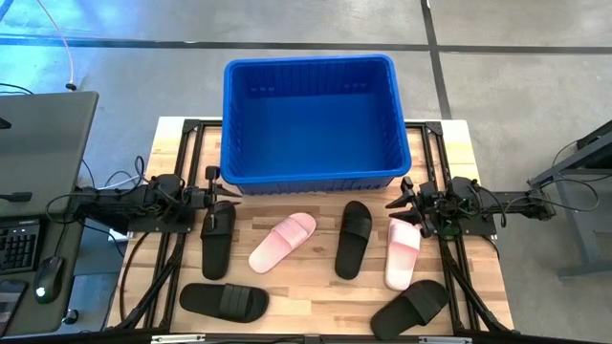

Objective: Pick and place slides into bin
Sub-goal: Put the black slide into the blue bin

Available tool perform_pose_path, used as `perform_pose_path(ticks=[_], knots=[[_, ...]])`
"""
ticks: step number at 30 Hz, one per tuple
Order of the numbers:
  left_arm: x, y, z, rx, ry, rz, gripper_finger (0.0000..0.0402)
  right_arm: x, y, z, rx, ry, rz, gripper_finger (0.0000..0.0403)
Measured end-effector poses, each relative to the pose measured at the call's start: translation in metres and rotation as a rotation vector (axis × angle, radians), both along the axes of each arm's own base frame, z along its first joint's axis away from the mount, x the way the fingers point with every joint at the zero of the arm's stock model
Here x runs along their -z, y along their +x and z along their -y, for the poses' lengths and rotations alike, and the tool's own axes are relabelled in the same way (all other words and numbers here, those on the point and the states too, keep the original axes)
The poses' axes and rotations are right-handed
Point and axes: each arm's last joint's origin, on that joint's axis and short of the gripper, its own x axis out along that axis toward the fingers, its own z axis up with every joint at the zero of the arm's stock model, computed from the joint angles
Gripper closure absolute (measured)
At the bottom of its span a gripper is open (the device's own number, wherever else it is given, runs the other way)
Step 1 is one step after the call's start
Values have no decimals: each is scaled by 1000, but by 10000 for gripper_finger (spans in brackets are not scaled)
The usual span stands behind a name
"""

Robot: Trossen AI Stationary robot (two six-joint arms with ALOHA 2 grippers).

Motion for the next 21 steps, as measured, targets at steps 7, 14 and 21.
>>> perform_pose_path(ticks=[7, 14, 21], knots=[[-2, 0, 2, 63, 8, 5, 332, -1, 0, 5, 164, -57, 16, 279], [-2, 0, 2, 66, 8, 5, 332, -8, 0, 8, 274, -93, 89, 279], [-2, 0, 2, 71, 30, 6, 332, -11, -1, 10, 373, -75, 110, 279]])
